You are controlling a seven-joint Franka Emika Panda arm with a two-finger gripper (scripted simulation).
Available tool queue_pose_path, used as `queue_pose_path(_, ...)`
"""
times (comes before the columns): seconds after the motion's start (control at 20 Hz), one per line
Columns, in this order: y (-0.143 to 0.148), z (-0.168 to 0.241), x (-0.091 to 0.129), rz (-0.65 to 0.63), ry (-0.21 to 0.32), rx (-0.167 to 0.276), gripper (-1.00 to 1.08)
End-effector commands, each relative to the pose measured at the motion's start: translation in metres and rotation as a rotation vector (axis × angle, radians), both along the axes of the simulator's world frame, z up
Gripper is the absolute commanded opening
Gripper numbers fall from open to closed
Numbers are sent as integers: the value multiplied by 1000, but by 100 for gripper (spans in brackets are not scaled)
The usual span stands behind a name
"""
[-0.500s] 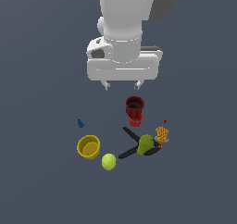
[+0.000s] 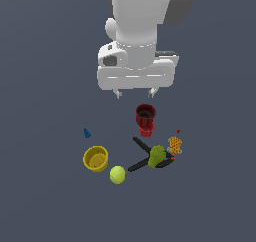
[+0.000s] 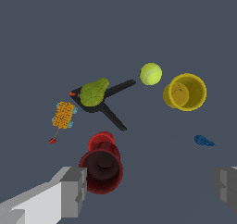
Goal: Pick up a designated object from a clutter of objects.
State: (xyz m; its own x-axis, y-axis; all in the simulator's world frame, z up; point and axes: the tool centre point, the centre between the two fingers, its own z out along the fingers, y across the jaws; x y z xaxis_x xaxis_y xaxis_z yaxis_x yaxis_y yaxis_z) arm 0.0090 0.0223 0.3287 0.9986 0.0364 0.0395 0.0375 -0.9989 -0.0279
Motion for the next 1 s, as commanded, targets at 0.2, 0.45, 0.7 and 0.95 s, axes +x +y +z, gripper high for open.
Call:
queue_pose_path(0.2, 1, 0, 0, 6, -1, 1, 100)
queue_pose_path(0.45, 4, -5, 4, -23, 2, 2, 100)
queue_pose_path(0.7, 8, -14, 11, -81, 6, 4, 100)
queue_pose_path(0.95, 15, -28, 22, -166, 12, 7, 100)
